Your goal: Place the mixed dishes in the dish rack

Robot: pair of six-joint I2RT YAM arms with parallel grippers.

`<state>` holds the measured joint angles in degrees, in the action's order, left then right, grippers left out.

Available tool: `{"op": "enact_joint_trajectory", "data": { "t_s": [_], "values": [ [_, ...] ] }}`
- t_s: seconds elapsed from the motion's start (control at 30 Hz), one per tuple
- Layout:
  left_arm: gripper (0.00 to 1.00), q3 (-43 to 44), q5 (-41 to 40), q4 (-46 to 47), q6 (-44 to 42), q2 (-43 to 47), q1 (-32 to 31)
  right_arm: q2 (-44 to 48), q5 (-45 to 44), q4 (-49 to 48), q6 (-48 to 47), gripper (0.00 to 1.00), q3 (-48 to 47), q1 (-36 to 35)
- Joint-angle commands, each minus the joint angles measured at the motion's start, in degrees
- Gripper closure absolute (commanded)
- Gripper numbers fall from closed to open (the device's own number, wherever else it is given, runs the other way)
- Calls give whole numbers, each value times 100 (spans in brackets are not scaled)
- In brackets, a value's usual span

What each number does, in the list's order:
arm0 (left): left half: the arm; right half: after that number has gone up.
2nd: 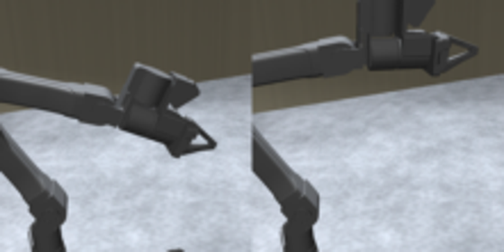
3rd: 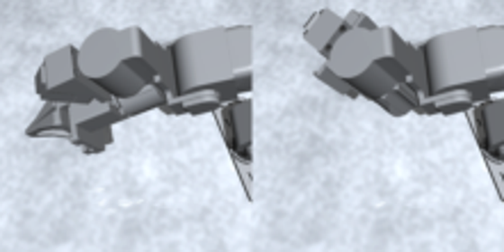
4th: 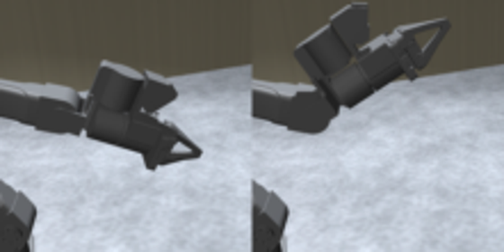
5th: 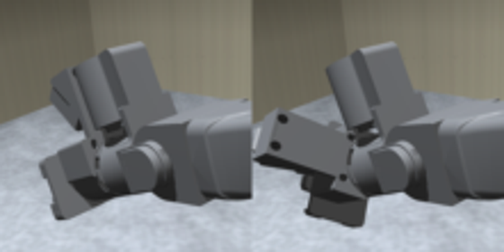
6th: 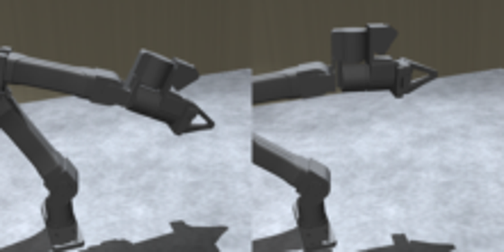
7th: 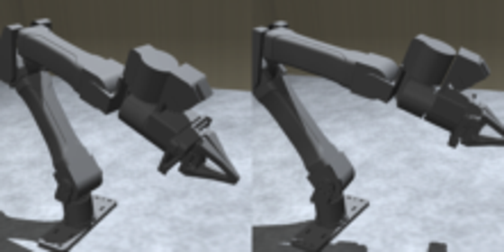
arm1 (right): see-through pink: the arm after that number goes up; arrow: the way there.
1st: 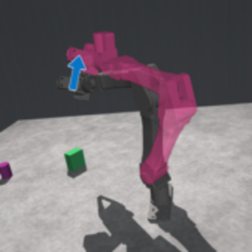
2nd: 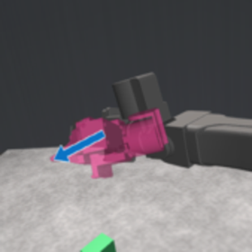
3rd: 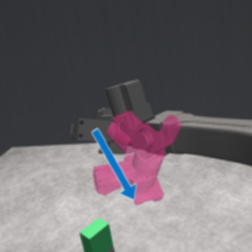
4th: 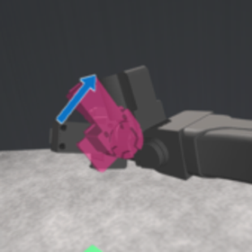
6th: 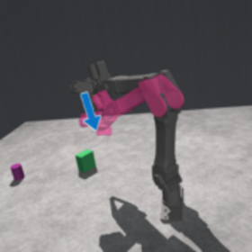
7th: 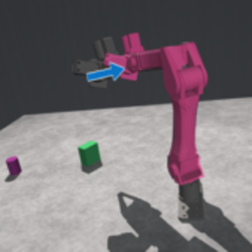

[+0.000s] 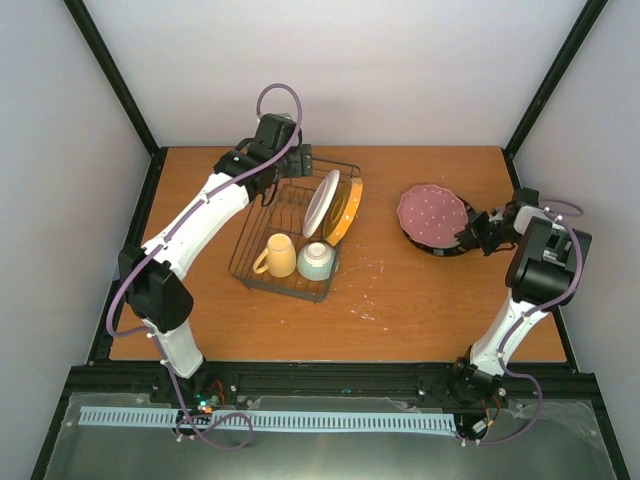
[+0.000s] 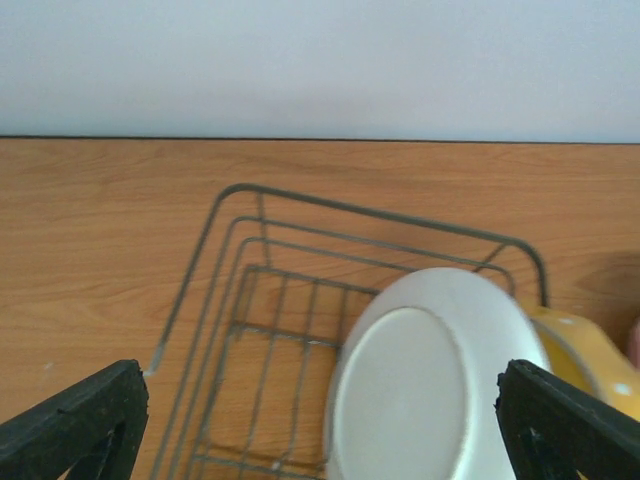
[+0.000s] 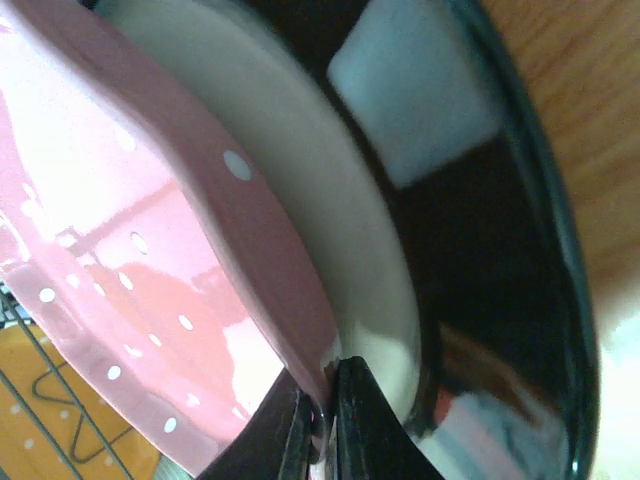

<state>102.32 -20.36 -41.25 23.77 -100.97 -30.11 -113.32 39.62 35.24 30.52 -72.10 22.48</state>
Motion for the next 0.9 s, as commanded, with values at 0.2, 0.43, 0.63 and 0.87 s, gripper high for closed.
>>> {"op": "enact_joint_trajectory", "data": {
  "t_s": [0.2,0.43,0.63,0.87],
  "values": [
    [11,891,2382,840,-204,-401,-156,1027,905,308,-254,97,64,-10],
    [11,1796,3530,732,-222,-1242,-539,1293,1343,411,-205,97,66,253],
    [8,2646,4234,285,-144,-1953,-660,1756,1709,542,-110,97,121,406],
    [8,2790,4923,345,61,-2153,-713,2400,1899,509,67,97,562,373]
  ]
}}
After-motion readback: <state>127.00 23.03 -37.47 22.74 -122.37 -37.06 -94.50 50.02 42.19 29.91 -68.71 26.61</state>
